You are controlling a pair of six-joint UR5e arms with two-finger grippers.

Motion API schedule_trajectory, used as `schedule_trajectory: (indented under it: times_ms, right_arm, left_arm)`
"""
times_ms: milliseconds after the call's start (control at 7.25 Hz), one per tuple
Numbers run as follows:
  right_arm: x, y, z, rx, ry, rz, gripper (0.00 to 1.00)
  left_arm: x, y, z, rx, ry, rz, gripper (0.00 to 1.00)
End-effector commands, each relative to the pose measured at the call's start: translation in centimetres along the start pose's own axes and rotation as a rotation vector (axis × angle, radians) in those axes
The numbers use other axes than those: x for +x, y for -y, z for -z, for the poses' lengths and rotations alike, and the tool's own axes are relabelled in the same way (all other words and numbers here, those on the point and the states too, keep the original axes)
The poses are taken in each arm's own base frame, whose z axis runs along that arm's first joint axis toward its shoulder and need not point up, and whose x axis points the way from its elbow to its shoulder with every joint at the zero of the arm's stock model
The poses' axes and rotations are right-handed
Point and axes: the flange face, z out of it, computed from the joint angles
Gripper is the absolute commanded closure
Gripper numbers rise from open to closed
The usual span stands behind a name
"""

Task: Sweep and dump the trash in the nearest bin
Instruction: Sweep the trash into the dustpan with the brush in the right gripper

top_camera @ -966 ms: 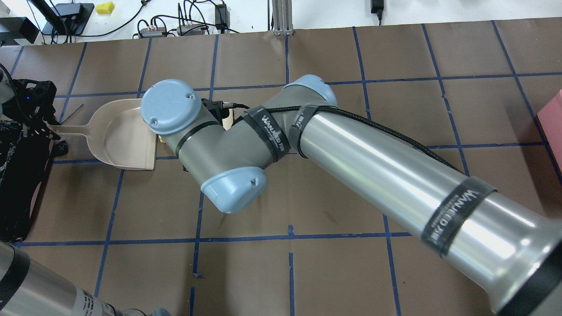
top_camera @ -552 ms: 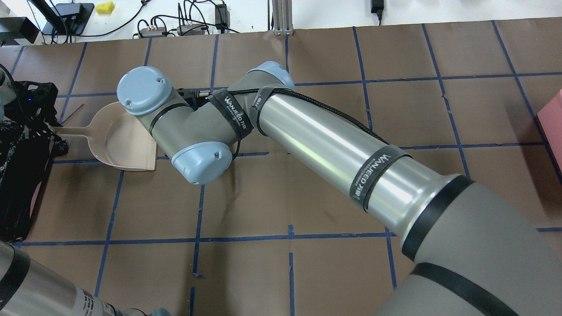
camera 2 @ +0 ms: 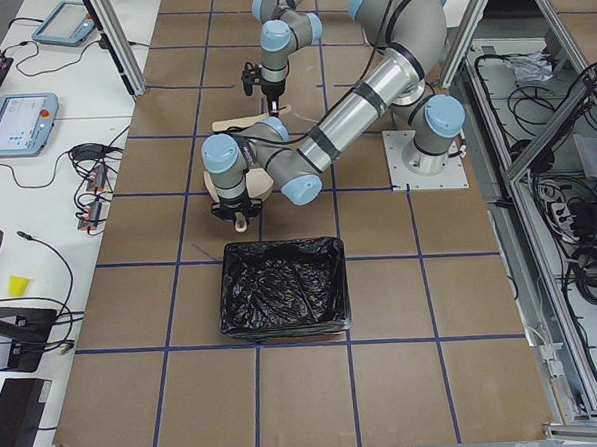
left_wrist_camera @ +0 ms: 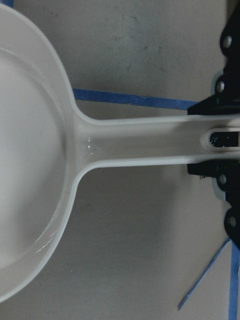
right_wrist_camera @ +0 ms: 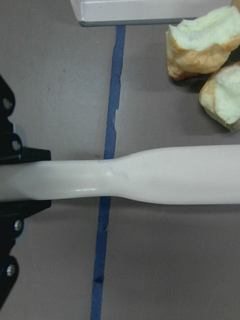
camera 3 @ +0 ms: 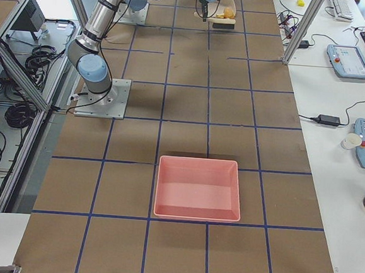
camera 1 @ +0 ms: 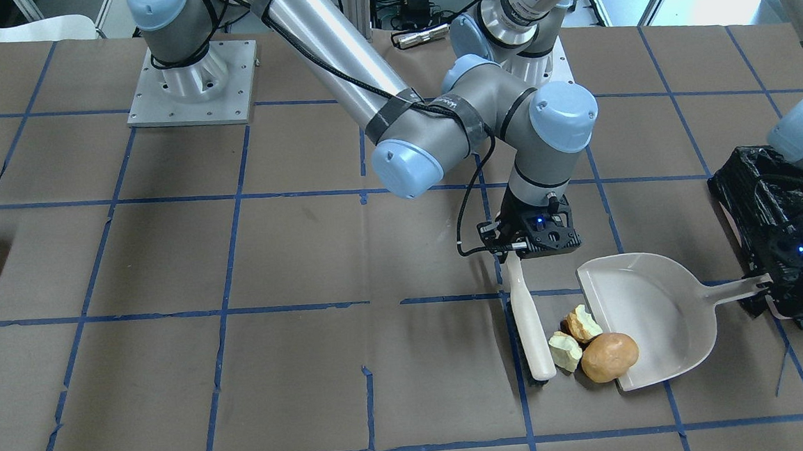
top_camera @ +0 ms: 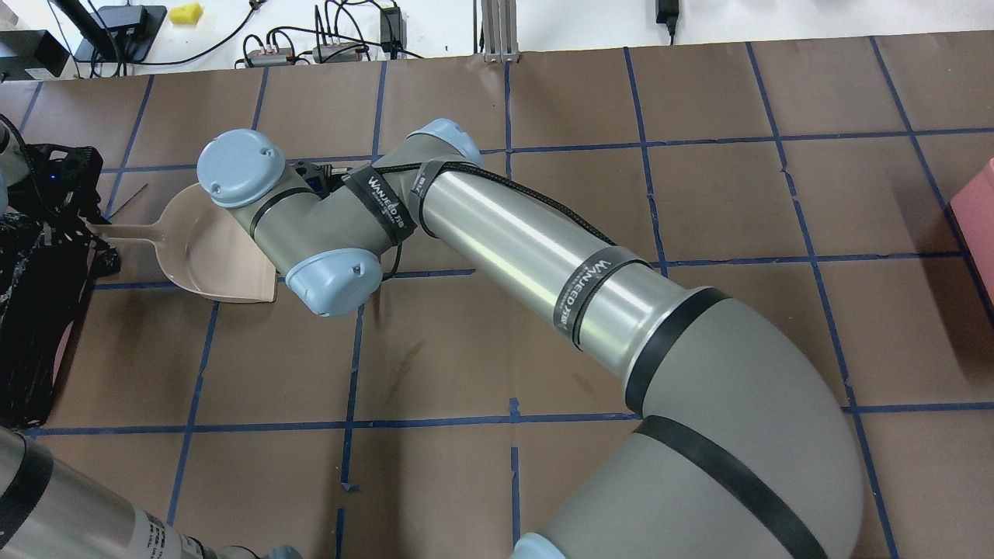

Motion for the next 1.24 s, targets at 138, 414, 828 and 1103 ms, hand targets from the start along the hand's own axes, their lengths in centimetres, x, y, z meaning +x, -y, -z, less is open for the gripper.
schedule_trajectory:
  times_ms: [138, 414, 828, 1103]
  right_arm:
    - [-3.2, -0.3, -0.9, 0.015, 0.020, 0.026, 0.89]
    - [-5.1, -1.3, -0.3, 0.027, 0.038, -0.003, 0.89]
    - [-8.9, -2.9, 2.4, 0.023, 0.137, -0.065, 0.88]
    - [-10.4, -3.4, 4.3, -0.030, 0.229, -0.168, 0.88]
  left_arm:
    - [0.0, 0.0, 0.0, -0.001, 0.002, 0.006, 1.00]
    - [0.0, -0.1, 0.1, -0.001, 0.004, 0.008, 1.00]
    - [0.0, -0.1, 0.4, -0.007, 0.011, 0.012, 1.00]
    - [0.0, -0.1, 0.2, -0.007, 0.013, 0.008, 1.00]
